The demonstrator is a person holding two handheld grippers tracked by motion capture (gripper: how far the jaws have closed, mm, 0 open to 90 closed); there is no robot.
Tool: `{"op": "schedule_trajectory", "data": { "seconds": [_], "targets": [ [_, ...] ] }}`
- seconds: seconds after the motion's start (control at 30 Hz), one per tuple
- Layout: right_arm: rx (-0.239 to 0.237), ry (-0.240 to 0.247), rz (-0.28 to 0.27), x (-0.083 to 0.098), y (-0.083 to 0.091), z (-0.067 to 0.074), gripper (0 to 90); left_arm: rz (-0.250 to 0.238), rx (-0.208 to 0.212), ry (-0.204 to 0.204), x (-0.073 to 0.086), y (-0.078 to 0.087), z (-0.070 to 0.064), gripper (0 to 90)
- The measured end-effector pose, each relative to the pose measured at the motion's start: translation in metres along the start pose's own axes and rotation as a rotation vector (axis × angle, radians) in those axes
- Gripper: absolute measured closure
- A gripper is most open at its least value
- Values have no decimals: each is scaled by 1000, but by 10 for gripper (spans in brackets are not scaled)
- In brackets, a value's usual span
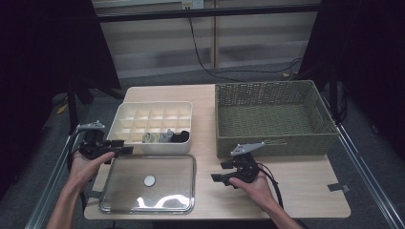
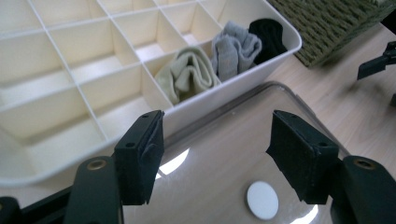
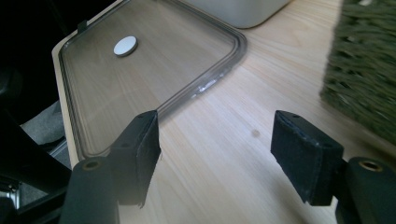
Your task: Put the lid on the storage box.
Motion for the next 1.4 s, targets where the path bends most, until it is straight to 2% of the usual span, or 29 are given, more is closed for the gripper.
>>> {"op": "schedule_trajectory", "data": {
  "seconds": [0.03,0.1,0.2,0.33,0.37,0.4,0.5,0.53,0.57,0.63,0.67,0.7,0.77,0.97,1.03,1.1,1.2,1.4],
  "targets": [
    [0,0,0,0,0,0,325,0,0,0,0,0,0,346],
    [-1,2,6,-5,-7,1,342,-2,-13,26,10,2,0,305],
    [27,10,19,-10,-12,0,354,-5,-1,29,22,4,1,341],
    [26,10,18,-16,-19,-1,378,16,12,37,38,3,-2,352],
    [24,9,24,-17,-22,-2,386,16,12,37,38,3,-2,353],
    [27,9,27,-18,-25,-2,395,19,23,39,49,4,-4,361],
    [18,3,32,-19,-32,-3,416,27,29,53,64,5,-3,366],
    [18,3,32,-19,-32,-3,416,27,29,53,64,5,-3,366],
    [15,0,34,-19,-37,-3,431,38,31,75,74,7,0,370],
    [17,2,39,-20,-40,-2,448,39,33,82,78,8,2,402],
    [17,4,44,-21,-42,-2,450,30,30,102,85,14,7,415],
    [23,3,48,-21,-44,-2,445,30,30,102,85,14,7,430],
    [23,-4,50,-22,-46,-2,422,40,4,110,93,20,14,456],
    [29,-4,50,-24,-53,-3,456,63,-24,125,106,26,23,486],
    [29,1,55,-24,-55,-3,470,69,-31,127,109,25,24,484],
    [40,-2,60,-24,-57,-4,495,52,-31,137,113,27,25,478],
    [30,-20,65,-23,-59,-6,498,57,-46,148,118,27,28,504],
    [37,-29,80,-23,-63,-7,522,70,-62,144,126,28,30,531]
  ]
}}
Point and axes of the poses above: each handheld gripper's, and its own axes: y roughly backward along the jaws, x roughly out of its underside, z roughly to its left, the point moved 3 cm from there along -y, roughly forward along the jaws, and after that the axes turned 11 degrees about -x, right-handed, at the moved point
